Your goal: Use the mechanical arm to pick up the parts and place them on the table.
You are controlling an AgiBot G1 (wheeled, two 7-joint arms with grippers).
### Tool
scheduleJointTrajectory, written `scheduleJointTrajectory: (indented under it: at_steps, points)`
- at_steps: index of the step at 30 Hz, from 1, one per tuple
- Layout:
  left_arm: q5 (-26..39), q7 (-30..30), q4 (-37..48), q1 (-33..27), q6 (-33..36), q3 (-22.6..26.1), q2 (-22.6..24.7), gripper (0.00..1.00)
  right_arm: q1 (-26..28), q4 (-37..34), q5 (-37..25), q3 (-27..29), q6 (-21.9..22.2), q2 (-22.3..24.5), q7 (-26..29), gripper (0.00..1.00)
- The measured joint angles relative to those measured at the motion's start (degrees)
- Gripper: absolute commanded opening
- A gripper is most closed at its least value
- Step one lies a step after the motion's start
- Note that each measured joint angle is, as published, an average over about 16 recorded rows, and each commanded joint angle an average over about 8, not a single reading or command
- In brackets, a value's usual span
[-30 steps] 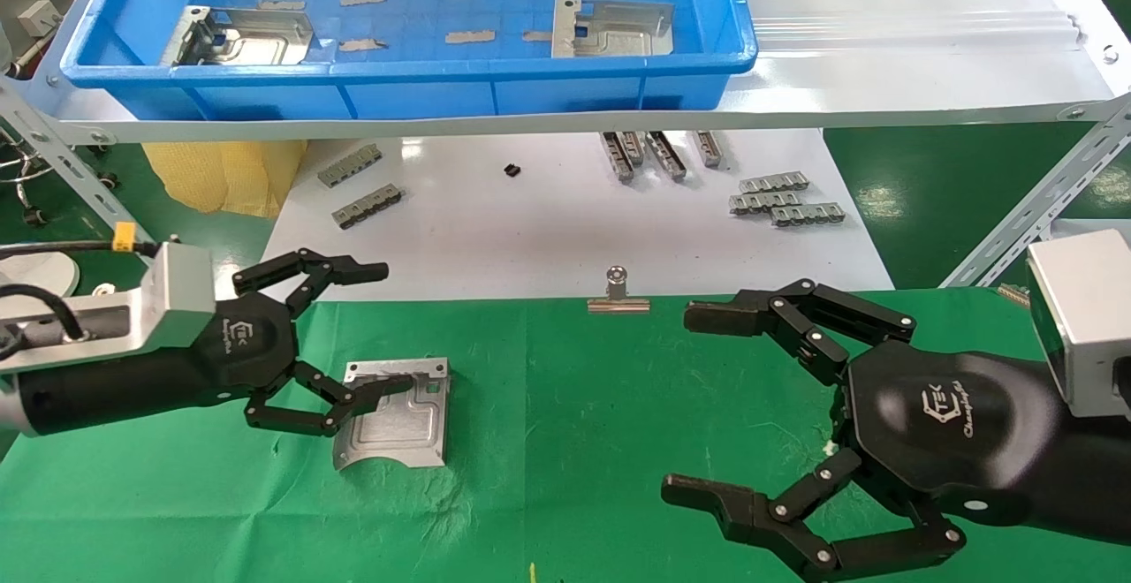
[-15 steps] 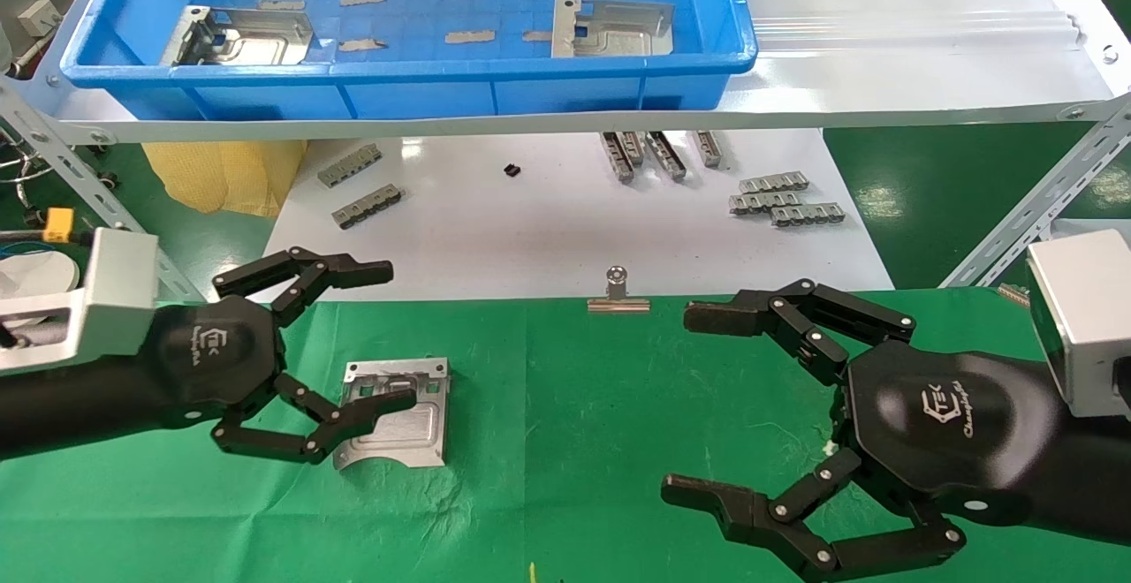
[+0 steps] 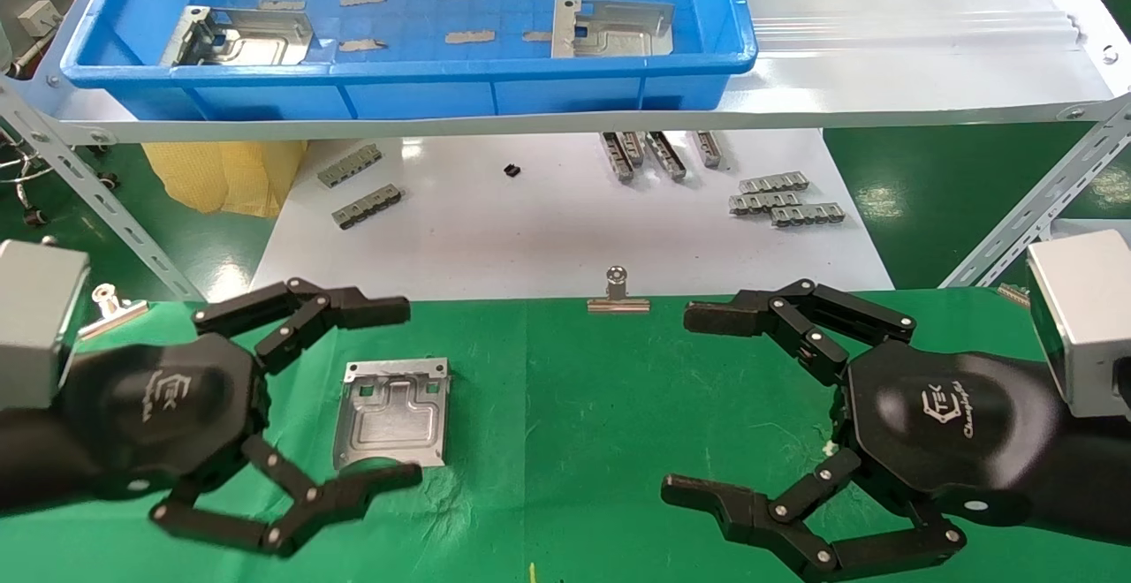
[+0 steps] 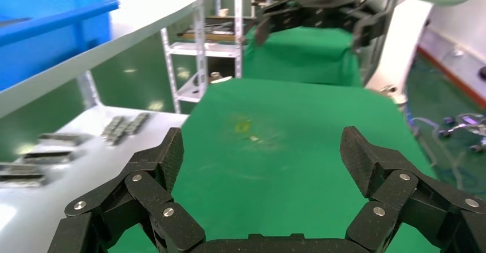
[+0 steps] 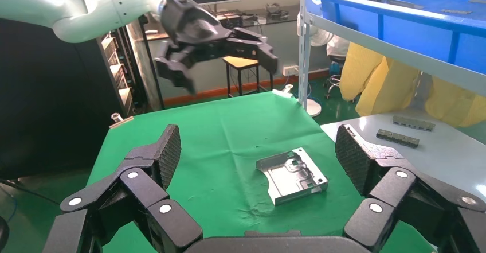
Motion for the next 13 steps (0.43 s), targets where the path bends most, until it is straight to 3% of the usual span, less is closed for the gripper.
scheduleJointTrajectory:
  at_steps: [13]
  points:
    - [-2.7,-5.8,-8.0,3.5,-0.7,-2.3,-2.2,1.00,0.0,0.0,0.0,0.0,0.0,0.0,0.0,1.00]
